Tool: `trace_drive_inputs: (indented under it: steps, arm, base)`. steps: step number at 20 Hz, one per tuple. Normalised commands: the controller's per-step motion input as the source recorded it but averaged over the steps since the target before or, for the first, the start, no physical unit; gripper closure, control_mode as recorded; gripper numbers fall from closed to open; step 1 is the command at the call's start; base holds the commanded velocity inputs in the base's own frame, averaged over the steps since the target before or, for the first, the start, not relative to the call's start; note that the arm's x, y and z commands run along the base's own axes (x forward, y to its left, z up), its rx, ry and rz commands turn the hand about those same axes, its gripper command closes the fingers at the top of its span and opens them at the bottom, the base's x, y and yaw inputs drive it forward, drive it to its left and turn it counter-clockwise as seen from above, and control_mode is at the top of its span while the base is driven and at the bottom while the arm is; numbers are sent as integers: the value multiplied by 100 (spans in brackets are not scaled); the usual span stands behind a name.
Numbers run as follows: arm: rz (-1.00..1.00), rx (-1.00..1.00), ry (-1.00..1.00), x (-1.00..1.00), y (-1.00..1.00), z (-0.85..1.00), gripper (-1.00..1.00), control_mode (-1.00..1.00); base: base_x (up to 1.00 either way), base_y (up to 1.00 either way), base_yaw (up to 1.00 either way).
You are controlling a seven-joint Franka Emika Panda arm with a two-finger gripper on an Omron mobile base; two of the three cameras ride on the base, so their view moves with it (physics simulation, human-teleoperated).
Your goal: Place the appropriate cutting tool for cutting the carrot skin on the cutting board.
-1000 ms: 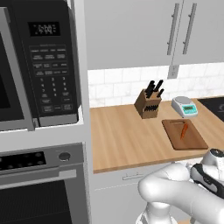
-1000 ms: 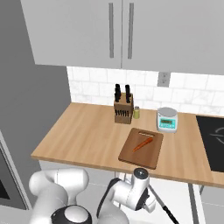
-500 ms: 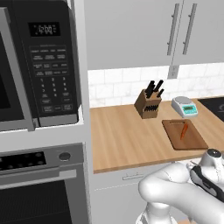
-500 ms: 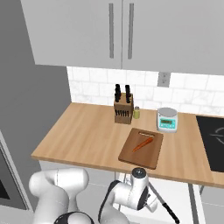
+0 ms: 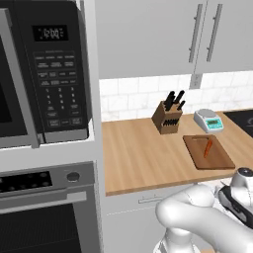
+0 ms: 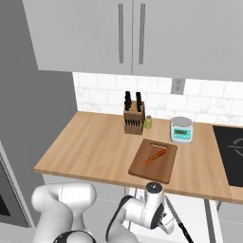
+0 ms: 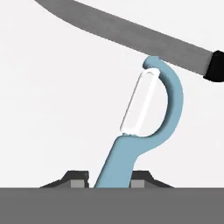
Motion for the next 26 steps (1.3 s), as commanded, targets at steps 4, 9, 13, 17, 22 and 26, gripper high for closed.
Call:
trace_drive_inputs:
  steps: [4, 9, 13, 17, 22, 26]
  arm:
    - [-1, 3, -3, -70, 1, 78, 100, -100]
    - [-1, 3, -5, -42, 10, 99, 100, -100]
    - [0, 0, -8, -5, 42, 100, 100, -100]
    - [-1, 0, -7, 5, 33, 81, 100, -100]
    - [-4, 0, -3, 82, 10, 46, 100, -100]
    - [-6, 0, 0, 100, 0, 36, 100, -100]
  base:
    - [0, 0, 0]
    - [0, 0, 0]
    - [0, 0, 0]
    - [0, 0, 0]
    - [0, 0, 0]
    - [0, 0, 0]
